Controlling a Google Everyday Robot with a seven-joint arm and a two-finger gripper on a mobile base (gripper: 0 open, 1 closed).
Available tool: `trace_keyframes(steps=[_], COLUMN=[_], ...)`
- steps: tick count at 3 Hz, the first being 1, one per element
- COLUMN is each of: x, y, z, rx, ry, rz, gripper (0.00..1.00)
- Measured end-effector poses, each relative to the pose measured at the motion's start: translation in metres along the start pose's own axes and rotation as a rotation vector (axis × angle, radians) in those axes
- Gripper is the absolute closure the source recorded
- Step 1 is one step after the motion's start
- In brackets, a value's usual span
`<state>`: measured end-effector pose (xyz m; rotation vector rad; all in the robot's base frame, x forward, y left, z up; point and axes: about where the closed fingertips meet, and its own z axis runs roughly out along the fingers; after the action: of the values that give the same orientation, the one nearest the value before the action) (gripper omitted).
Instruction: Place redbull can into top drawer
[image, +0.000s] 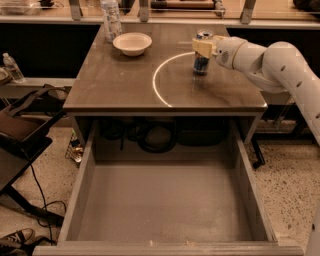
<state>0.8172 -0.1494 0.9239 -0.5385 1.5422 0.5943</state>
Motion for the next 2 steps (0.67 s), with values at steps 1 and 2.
trace_keyframes(steps=[1, 2], x=[-0.021, -0.064], y=[0.004, 0.03], z=[-0.002, -0.036], rx=[0.003, 0.012], ry=[-0.011, -0.04], rz=[-0.021, -0.079], gripper=[1.0, 1.0])
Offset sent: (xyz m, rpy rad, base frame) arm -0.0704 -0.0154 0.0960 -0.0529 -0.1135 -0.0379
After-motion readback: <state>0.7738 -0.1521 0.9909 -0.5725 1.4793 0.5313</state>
